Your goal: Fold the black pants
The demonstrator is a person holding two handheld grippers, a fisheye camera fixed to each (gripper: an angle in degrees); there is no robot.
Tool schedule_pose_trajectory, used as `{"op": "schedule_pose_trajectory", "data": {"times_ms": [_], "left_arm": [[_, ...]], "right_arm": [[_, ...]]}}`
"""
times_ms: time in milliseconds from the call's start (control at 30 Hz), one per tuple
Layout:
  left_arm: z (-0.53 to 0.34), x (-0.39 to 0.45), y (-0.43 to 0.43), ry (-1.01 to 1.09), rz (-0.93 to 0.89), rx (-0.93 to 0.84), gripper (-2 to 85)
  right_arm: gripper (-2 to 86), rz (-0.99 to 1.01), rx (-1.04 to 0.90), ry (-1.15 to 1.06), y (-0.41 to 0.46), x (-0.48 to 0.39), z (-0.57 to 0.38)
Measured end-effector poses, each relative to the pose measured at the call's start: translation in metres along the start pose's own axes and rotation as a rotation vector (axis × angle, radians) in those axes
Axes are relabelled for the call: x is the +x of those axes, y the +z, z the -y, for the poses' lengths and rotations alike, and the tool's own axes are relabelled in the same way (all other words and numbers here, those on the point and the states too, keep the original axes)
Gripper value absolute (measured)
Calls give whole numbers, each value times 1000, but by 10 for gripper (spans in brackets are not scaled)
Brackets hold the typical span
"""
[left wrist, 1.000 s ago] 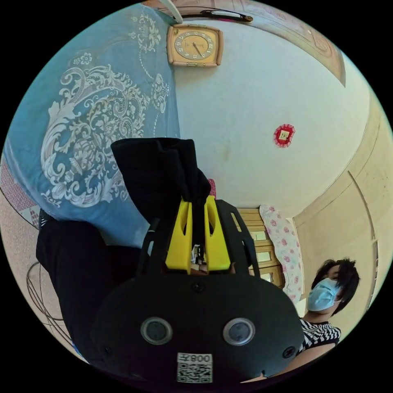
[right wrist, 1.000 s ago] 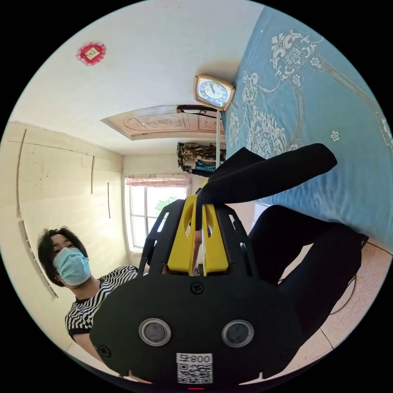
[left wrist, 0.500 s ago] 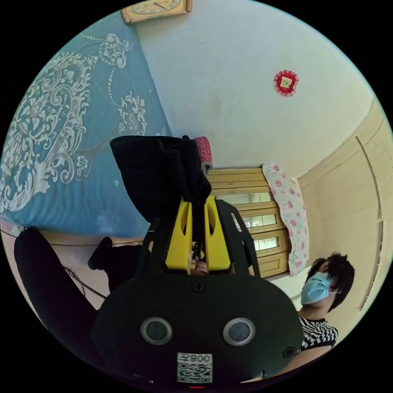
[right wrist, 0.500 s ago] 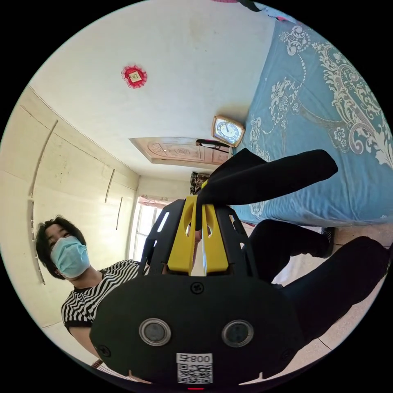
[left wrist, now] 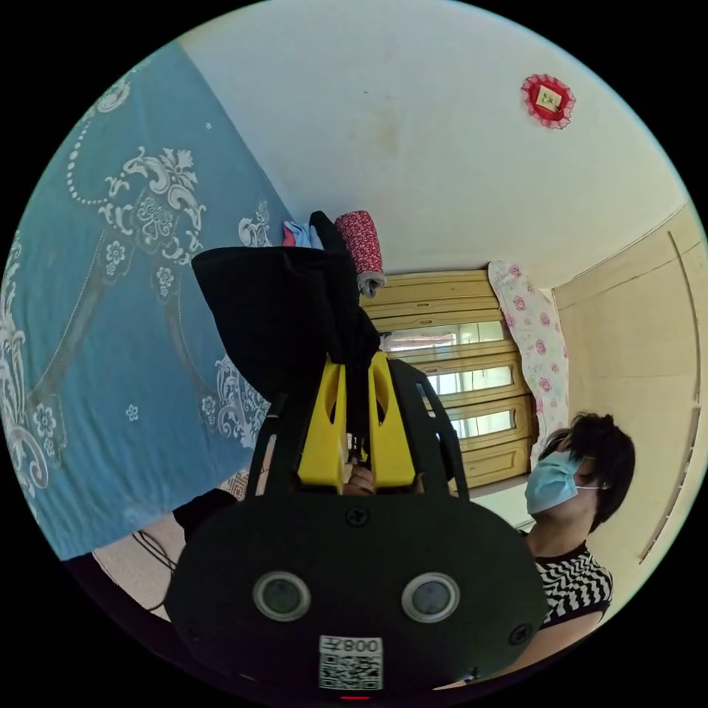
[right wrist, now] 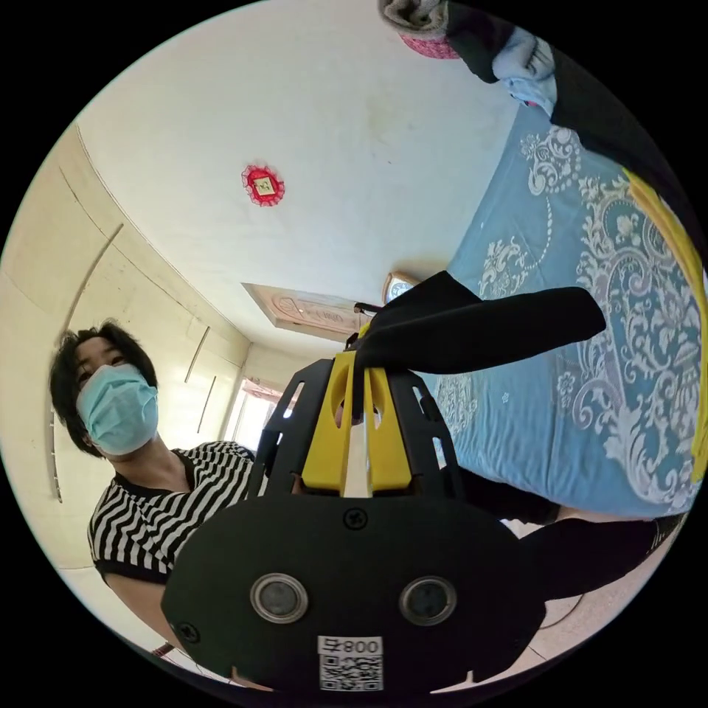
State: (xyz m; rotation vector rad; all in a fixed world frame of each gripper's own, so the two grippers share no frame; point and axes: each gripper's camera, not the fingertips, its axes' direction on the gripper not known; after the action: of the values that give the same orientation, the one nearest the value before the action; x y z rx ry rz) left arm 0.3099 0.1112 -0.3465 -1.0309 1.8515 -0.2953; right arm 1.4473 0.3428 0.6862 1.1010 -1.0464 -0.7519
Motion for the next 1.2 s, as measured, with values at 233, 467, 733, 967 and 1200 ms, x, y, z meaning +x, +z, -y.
{"op": "schedule_pose_trajectory", "data": {"times_ms": [233, 467, 733, 967, 1200], "left_arm": [[86, 66, 143, 72, -13, -125, 50], [148, 155, 307, 169, -32, -287, 51], [177, 212, 527, 191, -117, -458, 53], [187, 249, 742, 273, -254, -624, 56], [187, 192, 884, 257, -70, -761, 66]], "right_arm": [[5, 16, 132, -44, -123, -51, 36], [5, 30, 294, -87, -265, -125, 62], [6, -102, 492, -145, -459, -204, 86], [7, -382, 600, -254, -628, -285, 115], [11, -553, 673, 4, -734, -237, 136]]}}
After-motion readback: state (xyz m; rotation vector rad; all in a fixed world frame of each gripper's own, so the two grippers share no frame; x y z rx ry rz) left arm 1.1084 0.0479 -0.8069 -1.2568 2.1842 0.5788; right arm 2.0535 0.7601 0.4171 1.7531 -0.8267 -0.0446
